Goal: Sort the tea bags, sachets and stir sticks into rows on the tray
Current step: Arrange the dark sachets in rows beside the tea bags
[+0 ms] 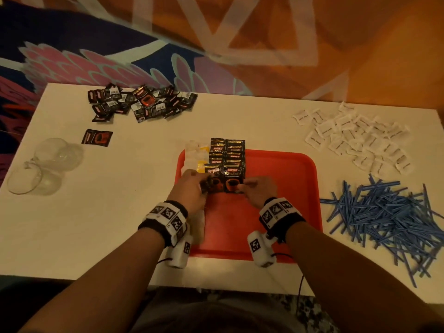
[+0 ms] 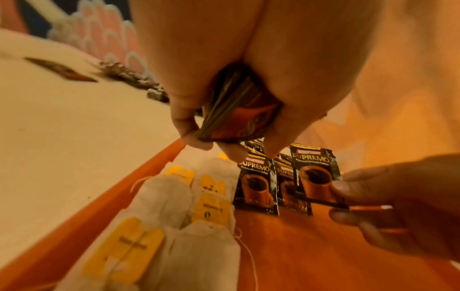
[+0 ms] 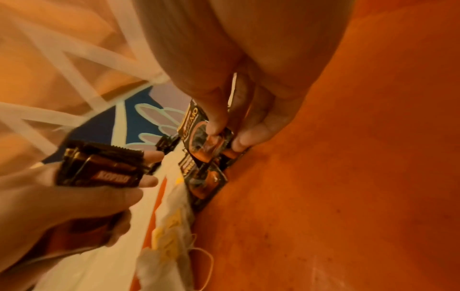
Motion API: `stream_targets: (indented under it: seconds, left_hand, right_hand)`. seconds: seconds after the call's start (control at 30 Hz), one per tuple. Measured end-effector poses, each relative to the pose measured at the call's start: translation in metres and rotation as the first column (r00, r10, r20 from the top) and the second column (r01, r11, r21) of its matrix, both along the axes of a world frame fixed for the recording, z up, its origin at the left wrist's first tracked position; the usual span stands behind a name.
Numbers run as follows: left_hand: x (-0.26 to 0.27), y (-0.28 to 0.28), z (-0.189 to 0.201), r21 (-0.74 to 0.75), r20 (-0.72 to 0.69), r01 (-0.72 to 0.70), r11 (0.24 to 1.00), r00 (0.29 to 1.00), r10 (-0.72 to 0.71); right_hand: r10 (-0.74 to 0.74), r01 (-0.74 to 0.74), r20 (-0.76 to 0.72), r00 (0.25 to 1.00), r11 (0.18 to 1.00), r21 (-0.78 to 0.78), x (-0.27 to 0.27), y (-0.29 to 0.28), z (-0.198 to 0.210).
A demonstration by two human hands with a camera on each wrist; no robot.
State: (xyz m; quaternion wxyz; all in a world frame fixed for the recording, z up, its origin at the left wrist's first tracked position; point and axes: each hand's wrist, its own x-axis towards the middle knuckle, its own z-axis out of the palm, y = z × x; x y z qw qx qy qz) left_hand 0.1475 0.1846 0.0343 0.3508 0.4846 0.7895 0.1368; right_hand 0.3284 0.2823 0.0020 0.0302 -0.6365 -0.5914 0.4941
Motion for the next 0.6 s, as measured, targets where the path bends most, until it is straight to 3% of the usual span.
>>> stream_targets:
  seconds: [0.1, 0.27, 0.6]
  left_hand:
    - [0.005, 0.006, -0.003, -0.166, -0.122, 0.16, 0.973, 0.976, -0.182]
    - [0.013, 0.015, -0.003, -0.367, -0.318, 0.291, 0.884, 0.853, -0.413]
    - [0.012, 0.02, -0.013, -0.328, -0.334, 0.319, 0.889, 0.841, -0.425]
  right_hand:
    - [0.044, -0.045, 0.086, 0.995, 0.999, 0.006, -0.001, 0.007, -0.006]
    - [0.035, -0.035, 0.122, 0.992, 0.999, -0.006, -0.002, 0.013, -0.017]
    - [0.023, -0.026, 0.138, 0.99, 0.999, 0.02, -0.004, 0.015, -0.021]
